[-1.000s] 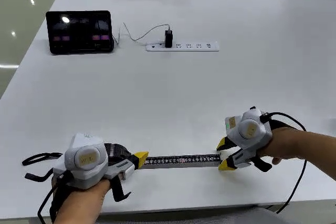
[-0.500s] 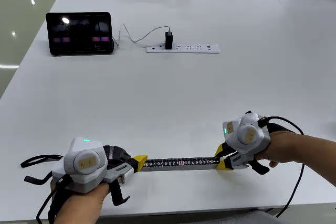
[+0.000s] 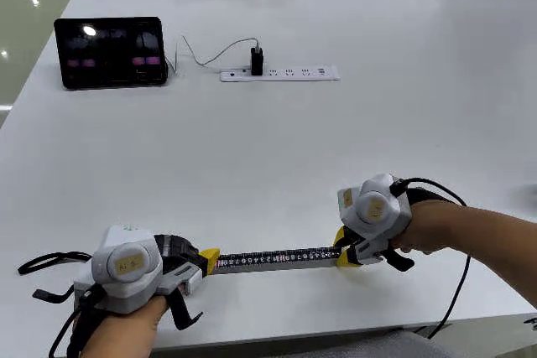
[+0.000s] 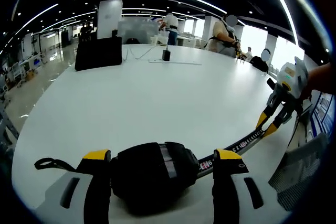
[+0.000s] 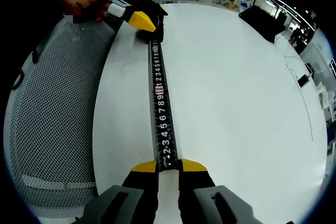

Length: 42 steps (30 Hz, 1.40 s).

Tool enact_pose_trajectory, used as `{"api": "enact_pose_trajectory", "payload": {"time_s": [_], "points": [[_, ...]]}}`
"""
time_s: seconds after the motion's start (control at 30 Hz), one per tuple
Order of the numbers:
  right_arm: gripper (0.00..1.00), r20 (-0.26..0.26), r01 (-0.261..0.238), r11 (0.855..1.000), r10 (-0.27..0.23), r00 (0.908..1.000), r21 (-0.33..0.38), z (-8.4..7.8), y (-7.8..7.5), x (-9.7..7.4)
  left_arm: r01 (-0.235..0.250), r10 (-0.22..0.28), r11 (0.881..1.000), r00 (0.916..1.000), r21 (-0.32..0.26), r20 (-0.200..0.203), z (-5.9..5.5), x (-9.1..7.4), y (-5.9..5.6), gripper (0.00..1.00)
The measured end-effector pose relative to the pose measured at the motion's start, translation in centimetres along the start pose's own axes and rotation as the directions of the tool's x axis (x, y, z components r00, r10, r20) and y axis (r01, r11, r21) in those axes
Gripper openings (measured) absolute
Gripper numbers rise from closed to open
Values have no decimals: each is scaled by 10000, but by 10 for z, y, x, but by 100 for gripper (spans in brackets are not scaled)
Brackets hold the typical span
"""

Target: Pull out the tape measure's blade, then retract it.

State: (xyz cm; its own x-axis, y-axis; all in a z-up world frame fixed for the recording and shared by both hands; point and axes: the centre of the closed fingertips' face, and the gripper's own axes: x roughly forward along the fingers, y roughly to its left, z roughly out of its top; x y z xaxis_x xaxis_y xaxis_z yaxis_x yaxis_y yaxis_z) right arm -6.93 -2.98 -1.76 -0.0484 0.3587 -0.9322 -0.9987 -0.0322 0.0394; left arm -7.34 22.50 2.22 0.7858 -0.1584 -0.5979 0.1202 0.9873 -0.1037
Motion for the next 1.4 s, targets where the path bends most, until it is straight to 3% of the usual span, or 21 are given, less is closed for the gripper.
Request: {"api": "enact_pose_trajectory", "payload": {"time_s": [0.33,0.53,1.03,1.4], "points": [[10,-249,22,9996,-15,9997,280,-1,-1,0,-275,272,9995,9995,-153,-176,-2,-2,5,63],[11,-528,15,9999,-6,9986,172,-1,-1,0,-282,277,9993,9994,-250,-215,-2,-2,6,62],[10,-476,2,9997,11,9989,263,0,-1,0,-377,382,9992,9982,122,-457,-5,-1,7,61],[11,-466,54,9992,-36,9989,385,1,-1,1,-377,384,9991,9984,187,-406,-6,-1,7,61]]}}
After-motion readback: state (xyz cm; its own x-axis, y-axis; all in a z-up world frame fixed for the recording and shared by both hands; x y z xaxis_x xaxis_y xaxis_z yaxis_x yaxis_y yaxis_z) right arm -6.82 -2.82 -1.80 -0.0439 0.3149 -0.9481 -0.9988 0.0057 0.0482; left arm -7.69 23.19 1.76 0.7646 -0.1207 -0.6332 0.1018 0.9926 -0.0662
